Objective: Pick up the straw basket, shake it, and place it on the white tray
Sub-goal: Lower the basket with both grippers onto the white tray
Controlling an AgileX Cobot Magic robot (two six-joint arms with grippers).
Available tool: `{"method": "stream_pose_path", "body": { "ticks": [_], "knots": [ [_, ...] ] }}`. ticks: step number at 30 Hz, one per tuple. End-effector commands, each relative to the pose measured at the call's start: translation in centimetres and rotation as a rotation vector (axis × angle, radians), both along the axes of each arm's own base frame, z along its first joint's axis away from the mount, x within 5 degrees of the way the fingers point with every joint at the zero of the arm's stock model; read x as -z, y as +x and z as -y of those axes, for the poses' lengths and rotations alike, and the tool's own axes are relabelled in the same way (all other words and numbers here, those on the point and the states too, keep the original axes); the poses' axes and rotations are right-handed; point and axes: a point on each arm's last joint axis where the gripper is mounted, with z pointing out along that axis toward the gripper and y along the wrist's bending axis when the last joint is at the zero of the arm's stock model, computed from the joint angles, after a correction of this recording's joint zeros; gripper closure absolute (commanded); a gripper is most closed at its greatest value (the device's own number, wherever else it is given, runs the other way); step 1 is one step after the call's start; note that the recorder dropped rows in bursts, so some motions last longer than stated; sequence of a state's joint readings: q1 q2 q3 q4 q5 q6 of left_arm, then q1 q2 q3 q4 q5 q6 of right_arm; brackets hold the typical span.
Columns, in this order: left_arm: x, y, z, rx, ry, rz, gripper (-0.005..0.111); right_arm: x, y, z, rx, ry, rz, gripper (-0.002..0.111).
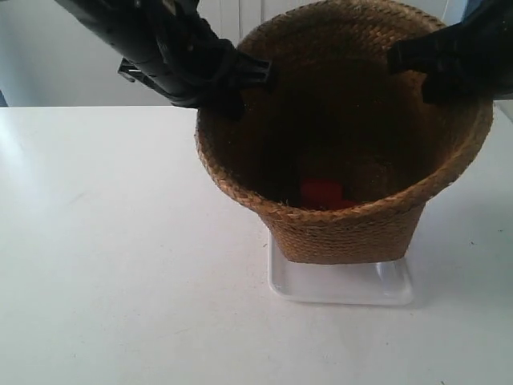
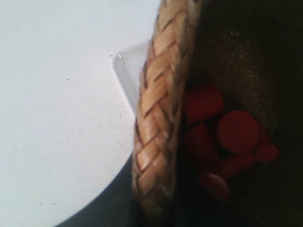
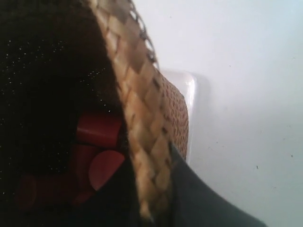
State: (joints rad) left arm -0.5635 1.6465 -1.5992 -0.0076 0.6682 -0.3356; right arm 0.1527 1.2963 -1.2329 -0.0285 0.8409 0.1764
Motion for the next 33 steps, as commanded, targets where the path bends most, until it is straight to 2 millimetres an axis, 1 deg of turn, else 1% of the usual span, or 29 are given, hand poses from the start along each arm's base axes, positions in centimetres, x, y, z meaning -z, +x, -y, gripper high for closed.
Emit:
{"method": "stream_pose_path", "body": {
  "ticks": [1,3,6,10,14,20,22,28,33],
  "knots": [
    [0.9,0.7,0.6,0.007,0.065,-0.071,0.107,-0.4,0.4,1.0,0.012,0.001,0.019,0.108],
    [1.3,1.2,0.9,0.009,0.079,-0.098,0.107,0.3,0.7,1.3,0.008,-0.013,-0.026,0.108],
    [1.1,1.5,1.3,0.011,0.069,-0.104,0.107,1.1,1.3,1.5,-0.003,-0.012,-0.068,0.108],
    [-0.2,1.7,1.3,0.01,0.054,-0.066,0.107,1.8,2.2,1.3,-0.022,-0.016,-0.086,0.108],
    [-0.6,1.8,1.4,0.016,0.049,-0.048,0.107,2.6,2.9,1.3,-0.022,-0.018,-0.118,0.108],
    [0.6,2.4,2.0,0.018,0.048,-0.084,0.107,3.1,3.3,1.3,-0.022,-0.022,-0.135,0.108],
    [1.2,2.6,2.3,0.021,0.034,-0.11,0.107,3.4,3.5,1.4,-0.023,-0.048,-0.141,0.108],
    [1.2,2.5,2.5,0.025,0.016,-0.117,0.107,3.6,3.6,1.6,-0.023,-0.078,-0.15,0.108],
    [1.1,2.5,2.5,0.038,0.025,-0.107,0.107,4.5,4.0,1.6,-0.025,-0.081,-0.192,0.108]
  ]
}}
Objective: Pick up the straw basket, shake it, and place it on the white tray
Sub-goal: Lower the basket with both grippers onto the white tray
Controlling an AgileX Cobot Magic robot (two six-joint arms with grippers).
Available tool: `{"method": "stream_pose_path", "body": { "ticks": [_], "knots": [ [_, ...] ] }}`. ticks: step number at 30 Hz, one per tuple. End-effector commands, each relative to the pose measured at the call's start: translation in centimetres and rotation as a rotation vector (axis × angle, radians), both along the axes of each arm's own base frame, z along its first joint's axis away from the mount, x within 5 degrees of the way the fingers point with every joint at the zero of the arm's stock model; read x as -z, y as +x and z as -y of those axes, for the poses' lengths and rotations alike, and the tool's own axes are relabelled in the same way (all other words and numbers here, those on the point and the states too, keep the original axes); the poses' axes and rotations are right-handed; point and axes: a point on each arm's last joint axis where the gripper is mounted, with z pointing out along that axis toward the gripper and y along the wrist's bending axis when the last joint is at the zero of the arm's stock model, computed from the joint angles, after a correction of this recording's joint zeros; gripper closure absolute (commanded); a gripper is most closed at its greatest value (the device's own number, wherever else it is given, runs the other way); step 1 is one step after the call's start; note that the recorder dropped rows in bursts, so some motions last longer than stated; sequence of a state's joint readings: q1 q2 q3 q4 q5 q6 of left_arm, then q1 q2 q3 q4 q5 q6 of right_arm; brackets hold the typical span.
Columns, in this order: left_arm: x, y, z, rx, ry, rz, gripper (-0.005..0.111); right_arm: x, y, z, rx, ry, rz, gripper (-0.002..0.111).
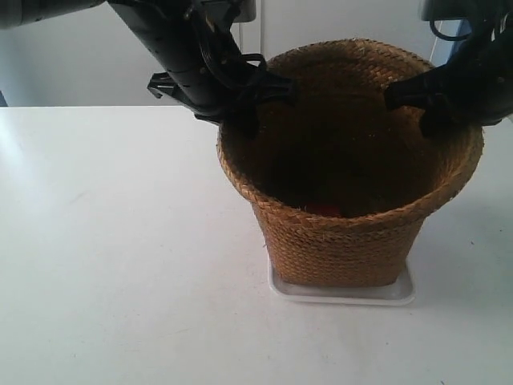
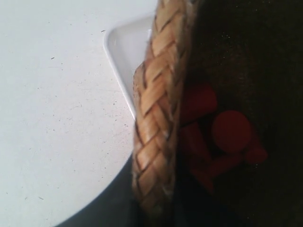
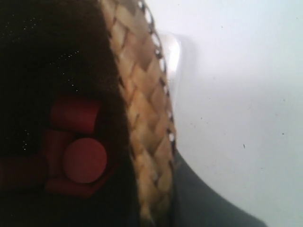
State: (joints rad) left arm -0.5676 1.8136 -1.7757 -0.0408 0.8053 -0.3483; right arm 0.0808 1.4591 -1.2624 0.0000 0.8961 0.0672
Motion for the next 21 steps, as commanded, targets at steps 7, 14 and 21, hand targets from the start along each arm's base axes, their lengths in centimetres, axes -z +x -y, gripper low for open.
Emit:
{"method": "stream_pose_path", "body": {
  "ticks": [7,14,21],
  "knots": [
    [-0.81,-0.1,0.19,0.044,-0.012,0.051,0.097,0.41,0.61,0.11,-0.006,-0.014,0.001,0.096],
    [-0.81,-0.11,0.19,0.053,-0.007,0.055,0.049,0.21,0.91,0.1,0.015,0.001,0.039,0.054],
    [-0.85,-0.2,0.17,0.054,-0.008,0.049,0.029,-0.17,1.08,0.14,0.016,-0.004,0.061,0.044]
  ]
}}
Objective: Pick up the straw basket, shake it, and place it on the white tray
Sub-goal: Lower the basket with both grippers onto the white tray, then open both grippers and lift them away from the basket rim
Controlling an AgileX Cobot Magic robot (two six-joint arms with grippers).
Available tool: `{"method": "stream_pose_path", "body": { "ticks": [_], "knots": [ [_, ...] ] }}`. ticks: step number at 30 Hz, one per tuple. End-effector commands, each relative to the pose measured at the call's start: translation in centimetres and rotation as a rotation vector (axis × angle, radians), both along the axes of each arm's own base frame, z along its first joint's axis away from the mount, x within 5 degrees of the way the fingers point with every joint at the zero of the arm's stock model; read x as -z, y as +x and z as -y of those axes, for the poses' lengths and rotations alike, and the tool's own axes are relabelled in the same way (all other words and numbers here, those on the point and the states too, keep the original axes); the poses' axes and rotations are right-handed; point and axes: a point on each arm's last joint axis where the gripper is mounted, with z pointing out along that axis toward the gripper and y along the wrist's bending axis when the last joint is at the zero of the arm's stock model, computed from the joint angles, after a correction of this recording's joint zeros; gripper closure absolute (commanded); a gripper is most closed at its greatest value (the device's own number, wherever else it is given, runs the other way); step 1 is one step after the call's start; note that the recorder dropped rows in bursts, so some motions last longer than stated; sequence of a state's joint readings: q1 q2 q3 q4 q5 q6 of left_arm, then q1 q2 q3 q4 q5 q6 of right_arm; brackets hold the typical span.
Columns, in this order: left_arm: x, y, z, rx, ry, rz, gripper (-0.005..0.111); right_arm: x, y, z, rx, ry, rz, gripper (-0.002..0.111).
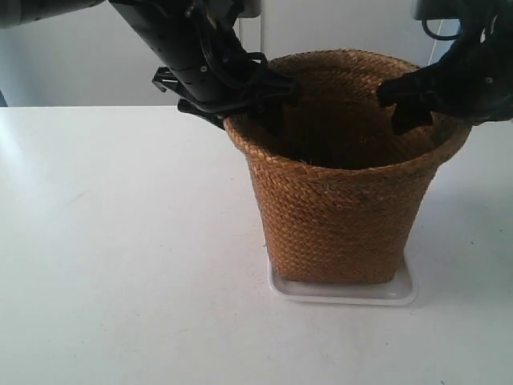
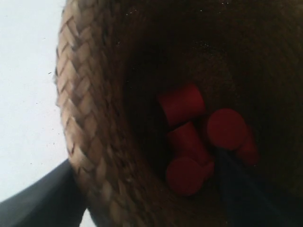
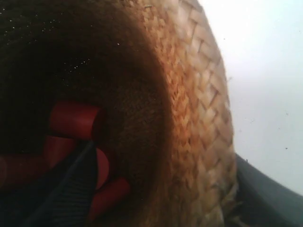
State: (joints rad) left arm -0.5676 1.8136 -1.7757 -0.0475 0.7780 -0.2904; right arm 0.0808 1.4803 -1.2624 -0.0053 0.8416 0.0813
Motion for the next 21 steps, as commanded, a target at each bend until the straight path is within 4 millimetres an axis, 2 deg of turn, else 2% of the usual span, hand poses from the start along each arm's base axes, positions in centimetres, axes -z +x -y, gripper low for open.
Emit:
{"method": "stream_pose_path", "body": {
  "ticks": [1,5,10,16,21],
  "knots": [
    [-0.8,-0.3,0.0,0.01,-0.012,0.009,0.029,-0.8,0.2,0.2,0.006,-0.015,0.033,0.044],
    [-1.5,-0.6,-0.5,0.009,0.017,0.045,0.029,-2.8,-0.3,0.4,0.007,-0.033,0.098,0.044],
    [-3.7,-1.5,-1.7,0.003,0.042,0.123,0.029,-6.1,-2.1,0.6,0.008,-0.028,0.209,0.044],
    [-6.6,-3.7,-3.3,0.008,0.054,0.17,0.03,-9.0,-5.0,0.8,0.011,-0.021,0.3,0.045],
    [-8.1,-5.9,-4.8,0.092,0.14,0.16,0.036,-10.7,-7.6,1.0,0.014,-0.018,0.335,0.045]
  ]
}}
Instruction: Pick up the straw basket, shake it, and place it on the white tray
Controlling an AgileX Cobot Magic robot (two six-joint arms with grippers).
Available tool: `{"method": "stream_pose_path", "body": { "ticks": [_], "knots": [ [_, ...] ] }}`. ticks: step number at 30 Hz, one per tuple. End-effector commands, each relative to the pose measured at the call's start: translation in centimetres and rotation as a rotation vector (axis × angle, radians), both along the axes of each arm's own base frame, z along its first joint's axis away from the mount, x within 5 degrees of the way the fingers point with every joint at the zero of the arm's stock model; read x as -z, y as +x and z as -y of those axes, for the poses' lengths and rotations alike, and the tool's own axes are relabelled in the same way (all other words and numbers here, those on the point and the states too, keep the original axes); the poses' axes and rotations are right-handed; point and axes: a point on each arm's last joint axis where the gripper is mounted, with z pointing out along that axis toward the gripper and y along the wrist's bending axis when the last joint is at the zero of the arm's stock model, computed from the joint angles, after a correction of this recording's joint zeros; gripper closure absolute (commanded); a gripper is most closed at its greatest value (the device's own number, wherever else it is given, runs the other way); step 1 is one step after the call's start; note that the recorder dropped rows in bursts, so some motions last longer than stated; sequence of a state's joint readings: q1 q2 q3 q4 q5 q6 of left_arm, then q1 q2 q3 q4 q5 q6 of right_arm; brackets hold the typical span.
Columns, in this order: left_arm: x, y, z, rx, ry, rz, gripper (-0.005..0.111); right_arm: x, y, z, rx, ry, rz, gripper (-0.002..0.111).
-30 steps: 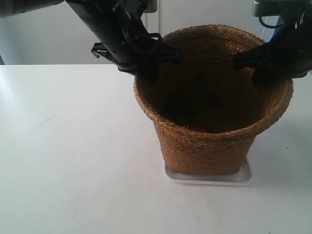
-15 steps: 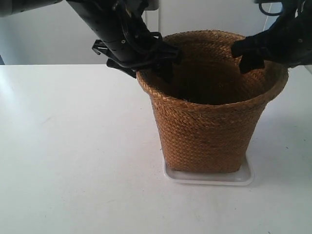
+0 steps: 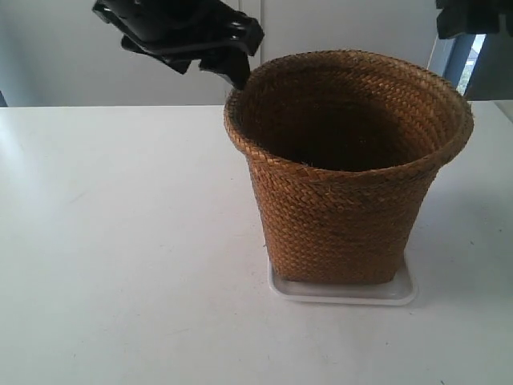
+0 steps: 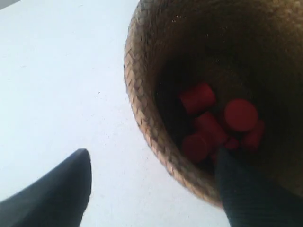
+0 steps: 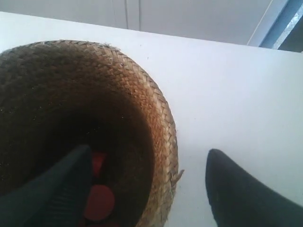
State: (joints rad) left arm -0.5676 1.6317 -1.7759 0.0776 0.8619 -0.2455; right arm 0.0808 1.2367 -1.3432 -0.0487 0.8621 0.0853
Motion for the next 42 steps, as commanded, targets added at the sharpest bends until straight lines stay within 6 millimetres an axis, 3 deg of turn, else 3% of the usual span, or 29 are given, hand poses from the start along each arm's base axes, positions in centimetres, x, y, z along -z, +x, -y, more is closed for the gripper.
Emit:
{"method": "stream_pose_path", "body": {
  "ticks": [1,4,11,17,21,27,30,37,39,42],
  "knots": [
    [-1.8,-2.5,-1.6,0.077,0.096,-0.015,0.04,-1.5,-2.1,0.3,0.01,0.0,0.033,0.045],
    [-2.2,-3.6,-2.3,0.115,0.145,-0.034,0.057,-2.1,-3.1,0.3,-0.003,-0.011,0.069,0.053],
    [-3.1,-6.1,-3.9,0.134,0.154,-0.022,0.107,-1.6,-4.9,0.5,-0.048,-0.068,0.119,0.105],
    [-4.6,-7.4,-5.2,0.111,0.112,0.154,0.107,0.2,-5.1,0.2,-0.057,-0.031,0.116,0.108],
    [-5.1,-9.1,-6.6,0.095,0.074,0.319,0.107,0.4,-6.7,0.3,-0.057,-0.024,0.209,0.108],
    [-3.9,-12.7,-8.8,0.074,-0.043,0.491,0.107,1.6,-7.9,0.4,-0.057,-0.029,0.168,0.108],
    [-3.7,-15.9,-10.7,0.051,-0.165,0.628,0.107,1.6,-7.9,0.4,-0.057,-0.028,0.17,0.108],
    [-1.8,-21.1,-14.1,0.026,-0.238,0.718,0.107,1.6,-7.9,0.4,-0.057,-0.028,0.17,0.108],
    [-0.9,-22.6,-15.2,0.018,-0.218,0.685,0.107,1.6,-7.9,0.4,-0.057,-0.028,0.17,0.108],
    [1.6,-24.3,-16.7,0.017,-0.046,0.474,0.107,1.6,-7.9,0.4,-0.058,-0.025,0.17,0.108]
  ]
}}
